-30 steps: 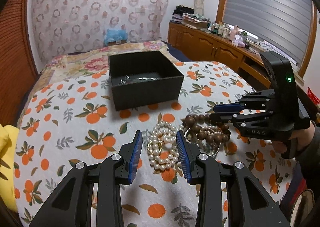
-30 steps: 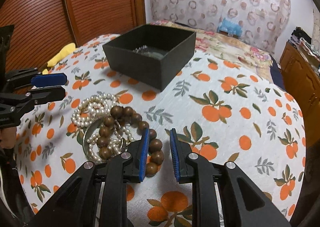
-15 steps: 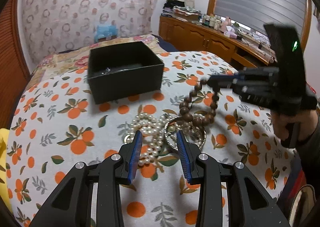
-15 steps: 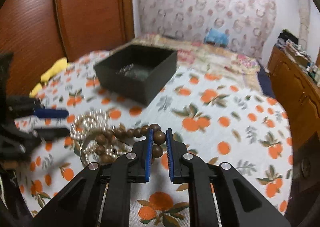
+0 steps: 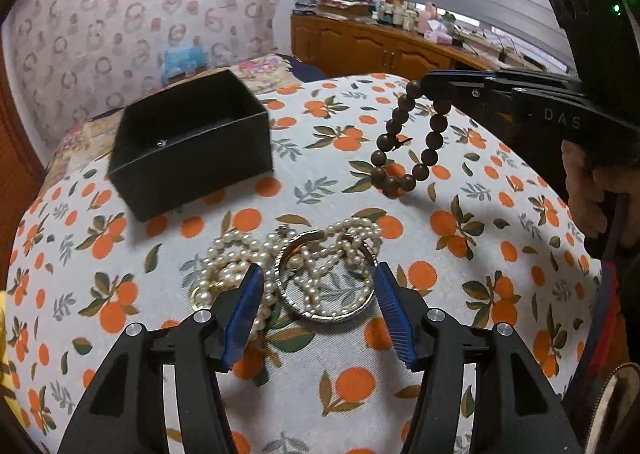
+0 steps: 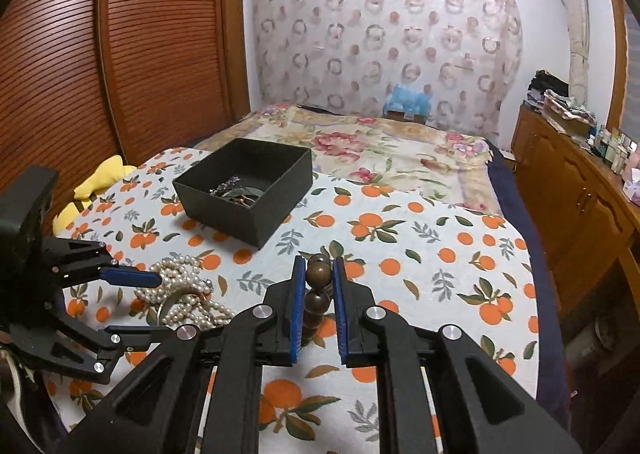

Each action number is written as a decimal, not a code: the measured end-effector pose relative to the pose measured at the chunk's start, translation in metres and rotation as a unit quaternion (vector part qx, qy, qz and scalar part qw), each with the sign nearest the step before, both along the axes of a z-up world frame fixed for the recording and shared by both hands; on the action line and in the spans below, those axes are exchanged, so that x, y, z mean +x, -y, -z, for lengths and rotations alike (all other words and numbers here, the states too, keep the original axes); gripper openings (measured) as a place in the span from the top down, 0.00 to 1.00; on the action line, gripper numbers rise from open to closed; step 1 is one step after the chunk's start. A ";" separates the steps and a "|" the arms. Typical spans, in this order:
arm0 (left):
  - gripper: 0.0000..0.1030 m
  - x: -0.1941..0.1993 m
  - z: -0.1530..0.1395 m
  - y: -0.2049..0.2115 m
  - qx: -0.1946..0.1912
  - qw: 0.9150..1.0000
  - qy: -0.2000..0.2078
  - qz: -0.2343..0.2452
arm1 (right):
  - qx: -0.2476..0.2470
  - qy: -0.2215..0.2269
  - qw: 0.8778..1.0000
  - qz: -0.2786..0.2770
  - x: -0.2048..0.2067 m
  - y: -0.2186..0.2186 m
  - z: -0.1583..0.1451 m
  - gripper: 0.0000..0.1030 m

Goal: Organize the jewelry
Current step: 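Lift the wooden beads with the right tool while the left grasps the silver bangle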

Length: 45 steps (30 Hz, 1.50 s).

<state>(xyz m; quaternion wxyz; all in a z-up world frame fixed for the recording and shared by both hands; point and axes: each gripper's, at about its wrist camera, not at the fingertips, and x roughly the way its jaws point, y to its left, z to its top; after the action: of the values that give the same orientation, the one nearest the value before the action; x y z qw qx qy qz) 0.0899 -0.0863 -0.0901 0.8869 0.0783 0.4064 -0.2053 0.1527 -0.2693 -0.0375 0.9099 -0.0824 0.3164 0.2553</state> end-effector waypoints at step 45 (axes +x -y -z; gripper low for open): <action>0.44 -0.011 -0.036 -0.012 -0.076 0.996 -0.012 0.033 | -0.009 -0.012 1.000 -0.009 -0.001 -0.005 0.020 0.85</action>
<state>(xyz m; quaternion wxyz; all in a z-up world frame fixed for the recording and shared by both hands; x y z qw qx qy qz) 0.0786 -0.0747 -0.0545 0.8780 0.0214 0.3977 -0.2656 0.1512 -0.2645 -0.0576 0.9029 -0.0907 0.3290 0.2615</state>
